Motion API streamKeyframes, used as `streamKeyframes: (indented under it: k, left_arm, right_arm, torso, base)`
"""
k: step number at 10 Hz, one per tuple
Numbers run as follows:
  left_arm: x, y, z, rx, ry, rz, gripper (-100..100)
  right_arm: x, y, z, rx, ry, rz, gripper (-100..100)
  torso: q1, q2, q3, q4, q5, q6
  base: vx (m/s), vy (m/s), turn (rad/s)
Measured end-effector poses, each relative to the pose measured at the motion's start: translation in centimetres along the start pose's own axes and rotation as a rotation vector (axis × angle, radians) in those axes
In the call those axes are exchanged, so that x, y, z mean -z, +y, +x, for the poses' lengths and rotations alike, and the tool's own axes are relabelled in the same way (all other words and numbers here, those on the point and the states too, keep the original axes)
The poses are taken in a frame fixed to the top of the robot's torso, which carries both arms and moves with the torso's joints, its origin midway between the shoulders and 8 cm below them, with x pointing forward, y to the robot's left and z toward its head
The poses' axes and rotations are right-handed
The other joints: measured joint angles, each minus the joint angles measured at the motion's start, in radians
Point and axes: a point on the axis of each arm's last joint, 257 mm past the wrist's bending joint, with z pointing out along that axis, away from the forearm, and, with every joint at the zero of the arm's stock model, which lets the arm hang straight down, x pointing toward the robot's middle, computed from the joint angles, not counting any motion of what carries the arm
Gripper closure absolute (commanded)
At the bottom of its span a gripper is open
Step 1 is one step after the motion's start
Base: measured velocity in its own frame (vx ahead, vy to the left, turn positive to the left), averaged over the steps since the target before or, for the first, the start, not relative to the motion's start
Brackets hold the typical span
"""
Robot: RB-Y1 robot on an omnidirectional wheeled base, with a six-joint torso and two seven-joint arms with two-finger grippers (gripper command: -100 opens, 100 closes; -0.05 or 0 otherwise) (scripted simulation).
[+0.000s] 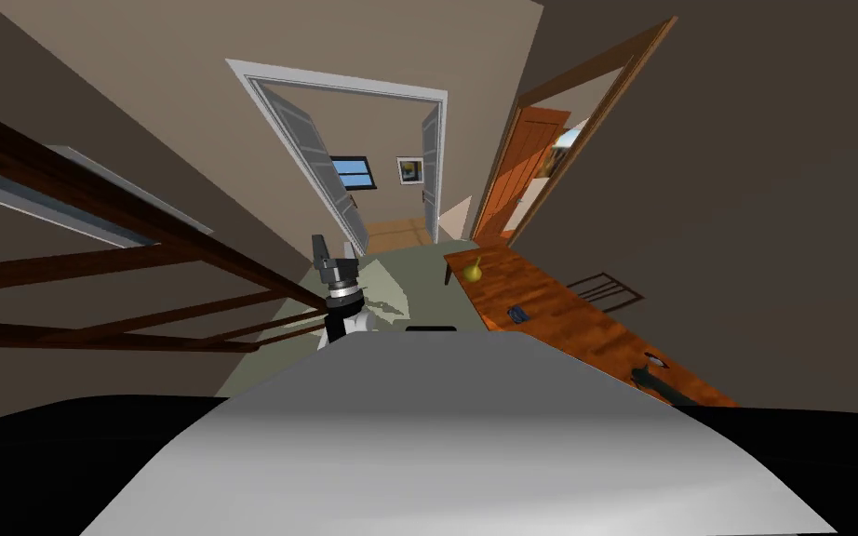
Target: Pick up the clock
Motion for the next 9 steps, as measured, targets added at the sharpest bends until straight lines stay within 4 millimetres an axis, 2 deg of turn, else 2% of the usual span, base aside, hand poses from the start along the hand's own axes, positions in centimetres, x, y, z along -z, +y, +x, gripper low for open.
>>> streamKeyframes:
  k: [1, 2, 3, 4, 5, 6, 8, 9]
  left_arm:
    - [0.0, 0.0, 0.0, 0.000, 0.000, 0.000, 0]
    - [0.0, 0.0, 0.0, 0.000, 0.000, 0.000, 0]
    - [0.0, 0.0, 0.0, 0.000, 0.000, 0.000, 0]
    - [0.0, 0.0, 0.0, 0.000, 0.000, 0.000, 0]
    - [0.0, 0.0, 0.0, 0.000, 0.000, 0.000, 0]
    - [0.0, 0.0, 0.0, 0.000, 0.000, 0.000, 0]
    - [0.0, 0.0, 0.0, 0.000, 0.000, 0.000, 0]
    - [0.0, 0.0, 0.0, 0.000, 0.000, 0.000, 0]
  right_arm:
    - [0.5, -1.7, 1.2, 0.001, 0.026, 0.039, -100]
    - [2.4, -4.2, 2.1, 0.006, 0.055, 0.091, -100]
    - [2.9, -5.2, 2.9, -0.002, 0.066, 0.119, -100]
    - [2.9, -5.7, 3.3, -0.002, 0.069, 0.130, -100]
    - [3.5, -6.9, 3.9, 0.000, 0.087, 0.159, -100]
    - [5.1, -8.4, 4.5, 0.007, 0.111, 0.198, -100]
    - [5.2, -9.3, 4.9, 0.001, 0.111, 0.217, -100]
    - [5.4, -9.8, 5.4, -0.002, 0.118, 0.228, -100]
  torso:
    - [0.000, -0.001, 0.000, 0.000, 0.000, -0.001]
    - [-0.004, -0.003, -0.002, -0.001, 0.000, -0.001]
    - [-0.002, -0.003, -0.002, -0.001, -0.001, 0.000]
    - [0.003, 0.000, 0.000, 0.000, 0.000, 0.000]
    - [0.004, -0.001, 0.000, 0.000, 0.001, -0.001]
    - [-0.001, -0.003, -0.001, 0.000, 0.001, -0.001]
    - [0.004, 0.000, 0.000, 0.000, 0.001, 0.001]
    - [0.008, 0.002, 0.001, 0.000, 0.001, 0.001]
  base:
    - [0.128, -0.162, 0.361]
    - [0.099, -0.127, 0.215]
    - [0.042, -0.038, 0.006]
    - [0.063, -0.043, 0.248]
    - [0.109, -0.133, 0.408]
    - [0.095, -0.127, 0.157]
    - [0.023, -0.013, -0.035]
    - [0.042, -0.015, 0.216]
